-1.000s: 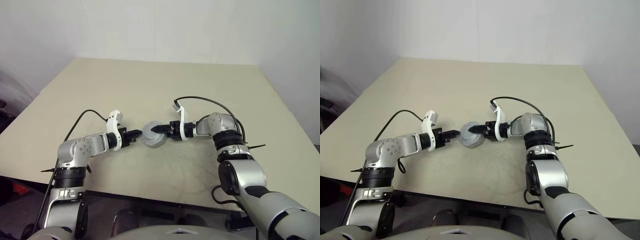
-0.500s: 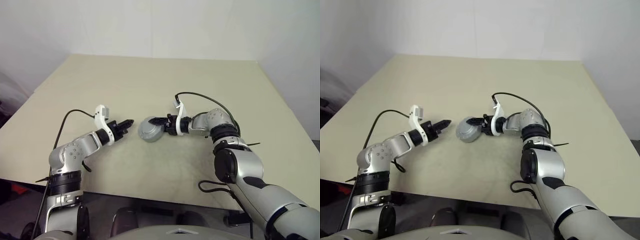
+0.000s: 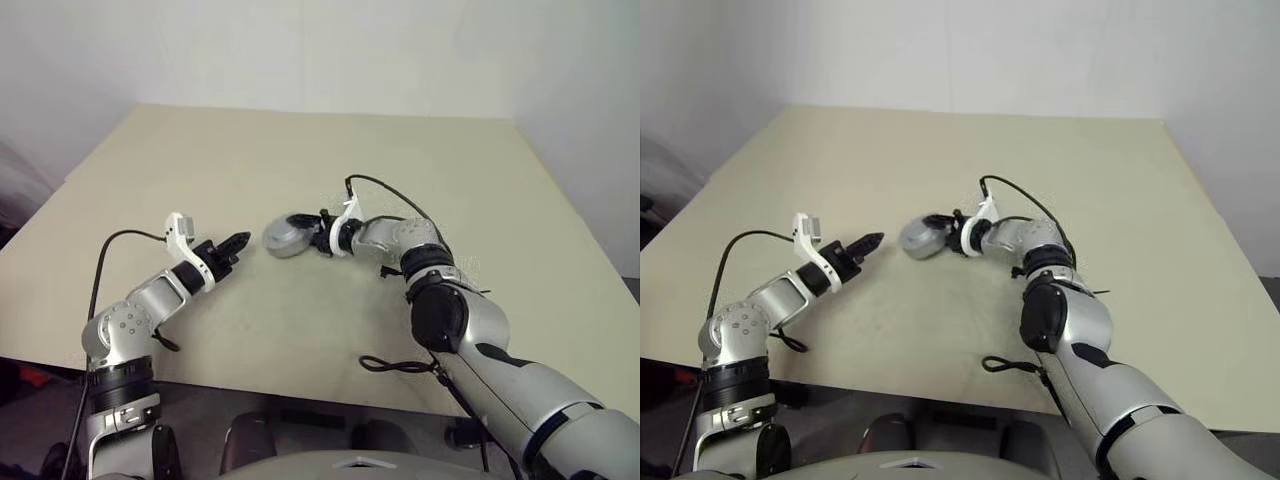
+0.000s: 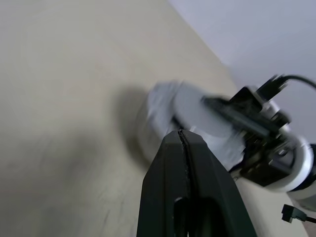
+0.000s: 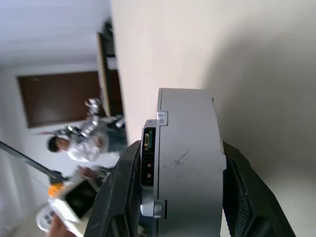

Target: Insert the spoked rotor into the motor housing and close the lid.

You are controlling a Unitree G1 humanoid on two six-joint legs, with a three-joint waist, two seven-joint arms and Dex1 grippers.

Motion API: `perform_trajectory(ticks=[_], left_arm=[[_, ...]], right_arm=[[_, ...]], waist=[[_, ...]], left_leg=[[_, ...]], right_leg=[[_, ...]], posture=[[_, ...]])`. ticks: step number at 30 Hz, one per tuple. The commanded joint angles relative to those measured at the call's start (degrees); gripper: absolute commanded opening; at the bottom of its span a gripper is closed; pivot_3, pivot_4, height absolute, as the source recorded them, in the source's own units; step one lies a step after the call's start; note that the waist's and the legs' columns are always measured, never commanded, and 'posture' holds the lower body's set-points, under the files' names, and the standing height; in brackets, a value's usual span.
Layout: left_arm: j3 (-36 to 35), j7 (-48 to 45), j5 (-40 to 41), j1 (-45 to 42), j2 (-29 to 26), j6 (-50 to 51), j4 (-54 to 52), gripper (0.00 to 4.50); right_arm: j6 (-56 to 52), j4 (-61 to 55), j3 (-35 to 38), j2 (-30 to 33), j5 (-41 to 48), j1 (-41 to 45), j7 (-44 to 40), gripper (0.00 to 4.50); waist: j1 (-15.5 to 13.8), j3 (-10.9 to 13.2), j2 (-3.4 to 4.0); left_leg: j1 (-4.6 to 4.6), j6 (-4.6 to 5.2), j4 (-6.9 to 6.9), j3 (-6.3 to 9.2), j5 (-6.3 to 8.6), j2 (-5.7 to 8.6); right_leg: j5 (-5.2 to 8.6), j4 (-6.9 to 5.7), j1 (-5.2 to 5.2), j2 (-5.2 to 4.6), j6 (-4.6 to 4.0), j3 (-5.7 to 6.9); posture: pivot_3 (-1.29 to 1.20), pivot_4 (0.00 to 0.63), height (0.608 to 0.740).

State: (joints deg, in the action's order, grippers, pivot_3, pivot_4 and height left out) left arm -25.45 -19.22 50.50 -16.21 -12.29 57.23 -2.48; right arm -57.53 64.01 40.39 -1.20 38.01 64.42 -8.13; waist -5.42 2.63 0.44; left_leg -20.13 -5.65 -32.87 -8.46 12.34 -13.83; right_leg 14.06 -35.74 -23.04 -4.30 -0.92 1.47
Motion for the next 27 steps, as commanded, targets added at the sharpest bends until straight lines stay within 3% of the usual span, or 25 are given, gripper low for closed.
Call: perform_trajectory(ticks=[1,7,10,18,22,27], left_arm=[[-1.22,0.81,2.17,0.59,-0.04,-0.86,-2.16,0.0],[-3.71,2.76,5.73,1.85,0.61,-1.38,-2.99,0.0],[-6.68,4.7,7.7,1.65,1.31,-2.86,-1.13,0.59],[-8.36,5.33,14.79,2.38,0.96,-1.82,-1.26,3.23],[-9.63,9.43,26.89,0.99,2.2,2.92,1.4,4.47],[-8.65,11.91,36.25,-1.18,3.03,3.16,3.38,4.47]], right_arm=[[-0.07,-1.84,2.87,-1.1,5.55,4.85,1.41,2.21],[-0.28,-2.71,4.53,-1.67,9.07,6.66,4.37,2.21],[-0.48,-2.96,4.12,-1.63,9.38,6.48,4.6,2.21],[-0.54,-2.93,3.4,-1.38,9.39,6.03,4.96,2.21],[-3.46,-3.34,3.4,-1.09,10.46,6.26,4.12,2.21],[-7.43,-5.41,2.93,-1.41,11.38,5.62,3.72,2.21]], waist=[[0.01,0.02,-0.03],[-0.08,0.1,-0.17],[-0.06,0.12,-0.21],[-0.09,0.11,-0.23],[-0.15,0.11,-0.23],[-0.38,0.1,-0.26]], left_leg=[[-0.01,0.0,0.0,0.0,0.0,0.0],[-0.06,0.0,-0.04,0.01,0.0,0.0],[-0.08,0.0,-0.1,0.02,0.01,0.0],[-0.08,0.0,-0.14,0.05,0.0,-0.01],[-0.09,-0.01,-0.18,0.05,0.01,0.0],[-0.1,-0.01,-0.24,0.06,0.01,0.0]], right_leg=[[0.0,0.01,0.0,0.01,0.0,0.0],[0.0,0.05,0.0,0.01,0.01,0.0],[-0.01,0.01,0.0,0.01,0.02,0.0],[-0.02,-0.04,0.0,0.01,0.04,0.0],[-0.03,-0.05,0.01,0.02,0.04,-0.01],[-0.04,-0.12,0.01,0.02,0.06,-0.01]], posture=[[0.0,0.0,0.74],[0.0,0.0,0.74],[0.0,0.0,0.74],[0.0,0.0,0.74],[0.0,0.0,0.74],[0.0,0.0,0.74]])
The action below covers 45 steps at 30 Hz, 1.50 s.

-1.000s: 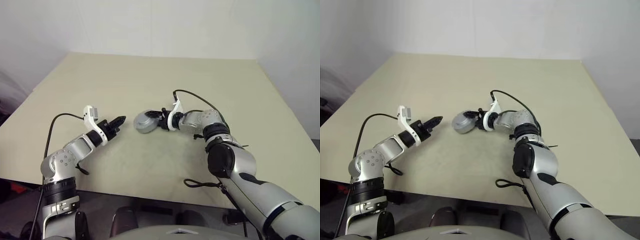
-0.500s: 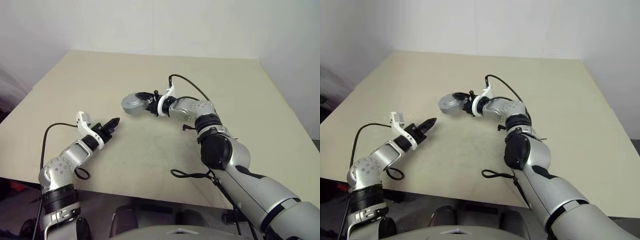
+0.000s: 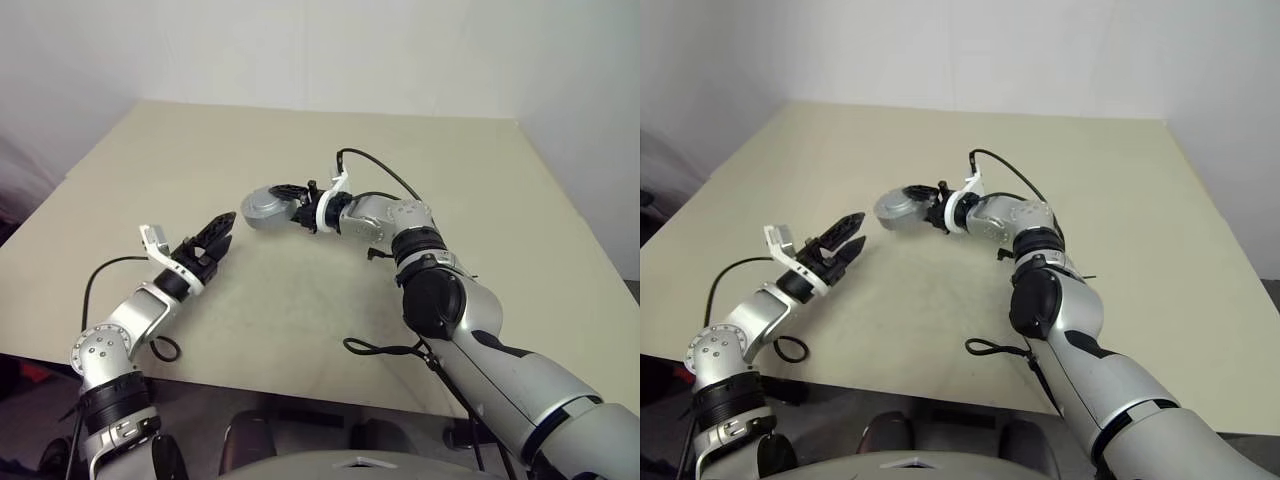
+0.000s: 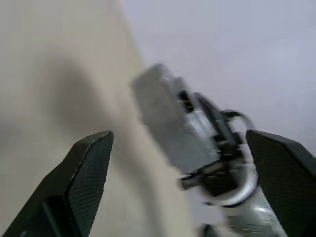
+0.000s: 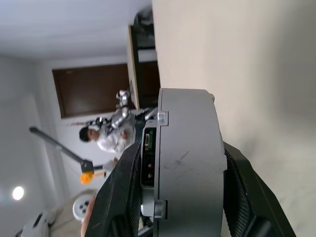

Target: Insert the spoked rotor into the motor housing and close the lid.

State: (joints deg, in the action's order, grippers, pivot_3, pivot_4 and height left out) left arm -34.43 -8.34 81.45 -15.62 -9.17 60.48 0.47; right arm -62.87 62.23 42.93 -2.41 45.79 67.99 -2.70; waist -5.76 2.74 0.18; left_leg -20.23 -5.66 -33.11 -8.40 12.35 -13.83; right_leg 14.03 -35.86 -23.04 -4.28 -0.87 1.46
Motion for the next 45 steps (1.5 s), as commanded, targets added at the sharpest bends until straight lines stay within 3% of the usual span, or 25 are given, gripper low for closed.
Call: perform_trajectory(ticks=[1,9,39,42,45], left_arm=[[0.8,1.48,6.16,-2.37,0.07,-0.26,1.32,4.47],[3.02,2.14,9.56,-5.15,0.27,-1.84,5.84,4.47],[5.69,-0.58,7.53,-11.09,1.92,-7.76,12.98,4.47],[5.91,-0.89,6.75,-11.51,1.92,-7.67,13.9,3.84],[6.07,-1.25,6.33,-11.75,1.93,-7.48,14.24,2.87]], right_arm=[[-2.8,-4.16,0.29,-0.34,3.85,1.87,-1.82,2.21],[-5.51,-7.66,0.14,-1.01,5.42,0.96,-1.48,2.21],[-6.57,-14.55,-2.25,-2.93,5.97,-1.92,-1.11,2.21],[-6.38,-14.91,-2.64,-2.96,6.15,-2.08,-1.14,2.21],[-6.24,-15.21,-2.97,-2.96,6.26,-2.16,-1.27,2.21]], waist=[[-0.11,0.0,-0.01],[-0.24,-0.02,-0.03],[-0.36,-0.04,-0.09],[-0.36,-0.04,-0.09],[-0.36,-0.04,-0.1]], left_leg=[[0.01,0.0,0.0,0.0,0.0,0.0],[0.0,0.0,-0.07,0.01,-0.01,0.0],[0.01,0.0,-0.17,0.01,-0.02,0.03],[0.01,0.0,-0.17,0.01,-0.02,0.04],[0.01,0.0,-0.18,0.01,-0.02,0.04]], right_leg=[[0.0,-0.01,0.01,0.0,0.0,0.0],[-0.06,-0.02,0.02,0.0,0.09,-0.01],[-0.16,-0.04,0.07,-0.01,0.19,-0.03],[-0.17,-0.04,0.08,-0.01,0.19,-0.03],[-0.18,-0.04,0.08,-0.01,0.2,-0.03]], posture=[[0.0,0.0,0.74],[0.0,0.0,0.74],[0.0,0.0,0.74],[0.0,0.0,0.74],[0.0,0.0,0.74]])
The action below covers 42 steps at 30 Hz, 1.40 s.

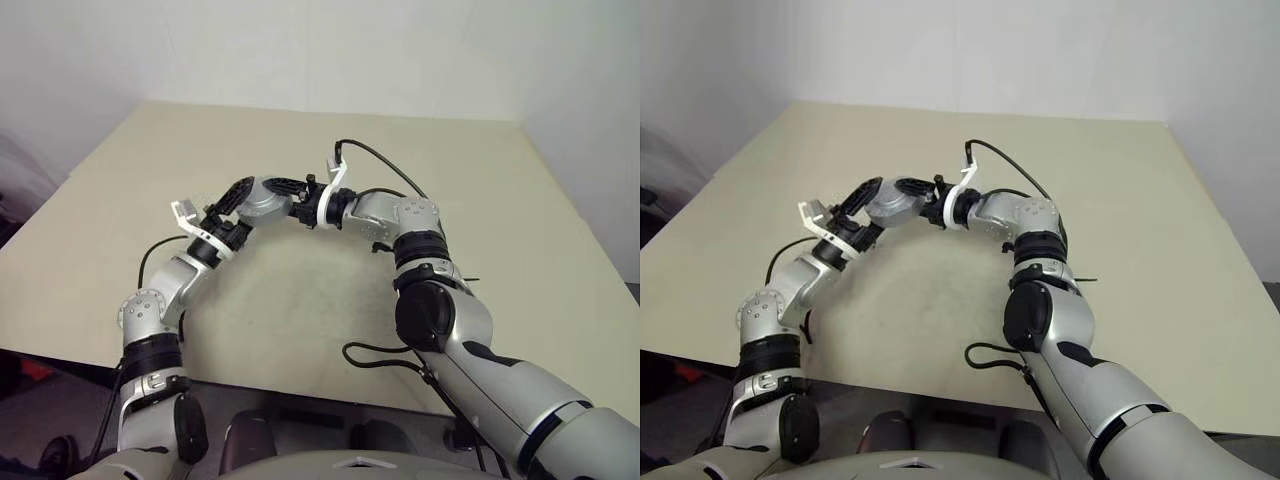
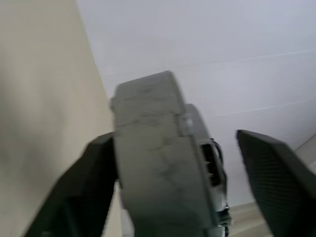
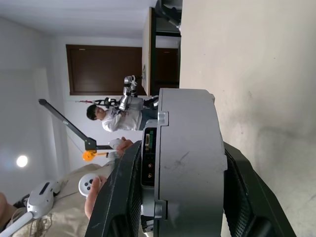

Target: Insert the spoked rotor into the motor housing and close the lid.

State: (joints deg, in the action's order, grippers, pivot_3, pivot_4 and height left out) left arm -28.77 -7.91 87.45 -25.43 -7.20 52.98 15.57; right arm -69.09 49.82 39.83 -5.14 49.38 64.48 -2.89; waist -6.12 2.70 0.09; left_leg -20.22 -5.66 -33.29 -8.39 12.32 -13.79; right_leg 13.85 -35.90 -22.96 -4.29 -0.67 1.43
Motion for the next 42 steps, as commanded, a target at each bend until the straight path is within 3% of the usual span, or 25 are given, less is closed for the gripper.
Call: perform_trajectory(ticks=[1,2,28,33,42], left_arm=[[0.38,-1.73,0.32,-1.98,-0.05,0.1,-0.85,2.57],[0.34,-1.75,0.4,-1.97,-0.07,0.2,-0.9,2.34],[-0.01,-1.43,-0.73,-1.3,-0.25,-0.34,-1.19,2.32],[-0.35,-1.46,-0.78,-0.76,-0.29,-0.35,-1.48,2.32],[-2.22,-0.92,-8.11,0.69,-0.98,-8.4,-3.17,2.32]], right_arm=[[0.06,-2.86,0.01,-0.22,2.71,1.32,-1.09,2.21],[0.16,-2.91,-0.12,-0.21,2.72,1.28,-1.11,2.21],[2.96,-4.55,-4.44,0.11,1.75,-0.22,-5.1,2.21],[8.04,-6.91,-7.04,-0.42,-0.57,-1.21,-5.09,3.69],[15.1,-6.1,-8.01,-0.27,-2.14,-1.36,-4.96,3.69]], waist=[[0.0,0.0,0.0],[0.0,0.0,0.0],[0.0,-0.01,-0.02],[0.0,-0.01,-0.02],[0.12,-0.02,-0.03]], left_leg=[[0.0,0.0,0.0,0.0,0.0,0.0],[0.0,0.0,0.0,0.0,0.0,0.0],[0.0,0.02,-0.04,0.01,-0.02,0.0],[0.01,0.03,-0.04,0.02,-0.03,0.01],[0.05,0.04,-0.05,0.02,-0.04,0.01]], right_leg=[[0.0,0.0,0.0,0.0,0.0,0.0],[0.0,0.0,0.0,0.0,0.0,0.0],[-0.03,-0.02,0.03,0.0,0.0,0.0],[-0.04,-0.02,0.04,-0.01,0.0,0.0],[-0.05,-0.04,0.08,-0.01,0.0,0.0]], posture=[[0.0,0.0,0.74],[0.0,0.0,0.74],[0.0,0.0,0.74],[0.0,0.0,0.74],[0.0,0.0,0.74]])
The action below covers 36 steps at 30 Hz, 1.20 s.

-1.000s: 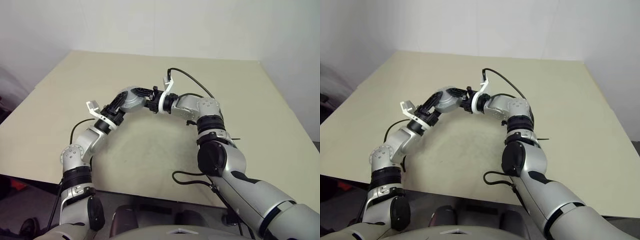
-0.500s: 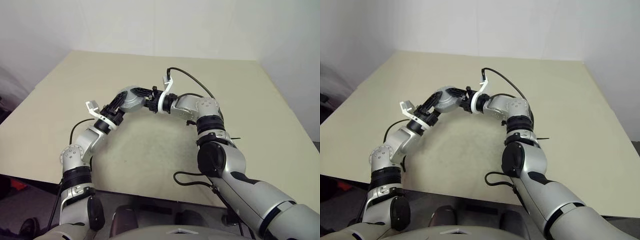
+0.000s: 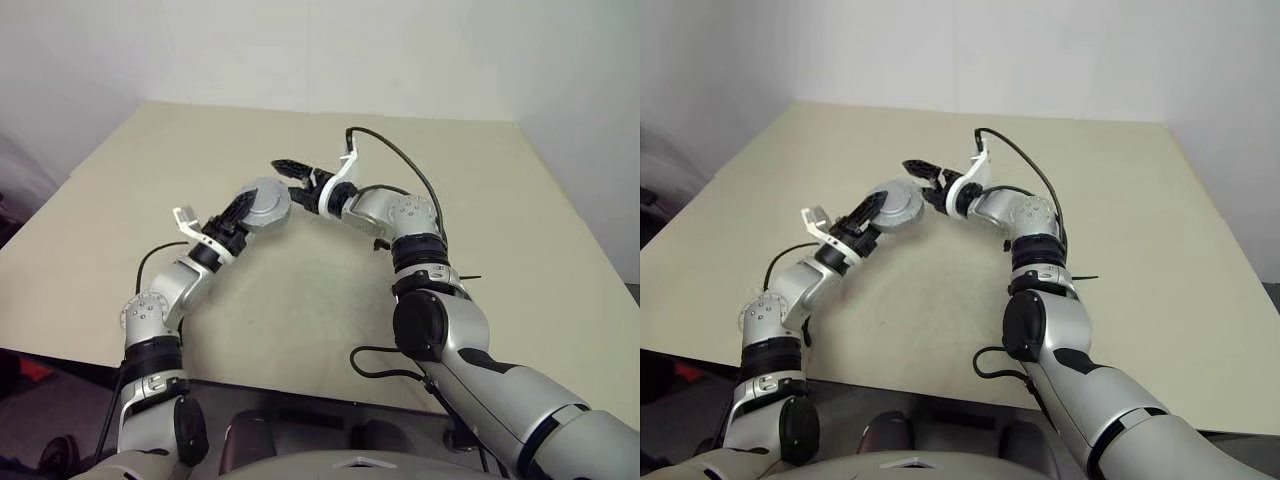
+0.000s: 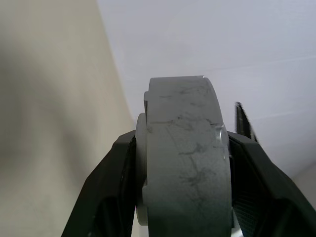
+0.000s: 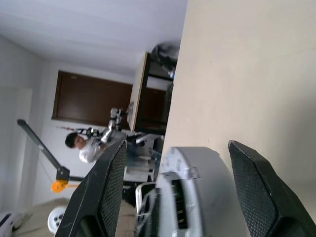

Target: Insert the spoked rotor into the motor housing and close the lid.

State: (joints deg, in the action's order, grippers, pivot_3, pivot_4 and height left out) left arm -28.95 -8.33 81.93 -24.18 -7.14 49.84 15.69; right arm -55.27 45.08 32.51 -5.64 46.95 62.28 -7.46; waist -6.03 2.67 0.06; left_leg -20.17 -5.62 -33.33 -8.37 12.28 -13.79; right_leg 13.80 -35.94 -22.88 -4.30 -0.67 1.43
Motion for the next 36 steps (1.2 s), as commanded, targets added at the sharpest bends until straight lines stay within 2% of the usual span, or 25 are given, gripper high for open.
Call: perform_trajectory(ticks=[1,13,27,34,36], left_arm=[[-3.18,0.11,-4.43,-0.41,-1.3,-8.22,-2.88,2.32],[-11.95,5.86,-6.8,1.05,-4.0,-16.46,0.14,2.32],[-14.83,12.93,-9.1,-0.43,-4.48,-19.03,6.56,2.32],[-14.62,14.69,-8.21,1.47,-4.07,-16.34,4.25,4.38],[-14.43,16.38,-5.92,3.36,-3.51,-13.46,0.99,4.45]], right_arm=[[1.5,-1.36,-0.83,0.36,0.14,0.69,-0.38,3.69],[1.86,-0.93,-1.82,1.99,-0.43,-0.55,-0.69,3.69],[1.88,-0.71,-2.08,2.15,-0.64,-0.88,-0.36,3.69],[1.49,-0.65,-2.39,2.01,-0.99,-0.92,0.01,3.71],[1.2,-0.41,-2.45,2.05,-1.1,-0.79,0.01,3.71]], waist=[[0.16,0.0,0.0],[-0.12,-0.06,-0.21],[0.15,-0.09,-0.33],[0.35,-0.09,-0.33],[0.59,-0.1,-0.33]], left_leg=[[0.0,0.0,0.0,0.01,0.0,0.0],[-0.01,0.02,-0.02,0.03,-0.02,0.0],[0.12,-0.04,-0.08,0.1,-0.11,-0.03],[0.24,-0.12,-0.07,0.1,-0.16,-0.03],[0.35,-0.13,-0.08,0.09,-0.17,-0.03]], right_leg=[[0.0,0.0,0.0,0.0,0.0,0.0],[-0.02,0.03,0.08,0.01,0.02,0.04],[-0.13,0.01,0.22,-0.01,0.06,0.02],[-0.14,-0.13,0.43,-0.02,0.03,0.0],[-0.14,-0.14,0.53,-0.04,0.02,-0.02]], posture=[[0.0,0.0,0.74],[0.0,0.0,0.74],[0.0,0.0,0.74],[0.0,0.0,0.74],[0.0,0.0,0.74]])
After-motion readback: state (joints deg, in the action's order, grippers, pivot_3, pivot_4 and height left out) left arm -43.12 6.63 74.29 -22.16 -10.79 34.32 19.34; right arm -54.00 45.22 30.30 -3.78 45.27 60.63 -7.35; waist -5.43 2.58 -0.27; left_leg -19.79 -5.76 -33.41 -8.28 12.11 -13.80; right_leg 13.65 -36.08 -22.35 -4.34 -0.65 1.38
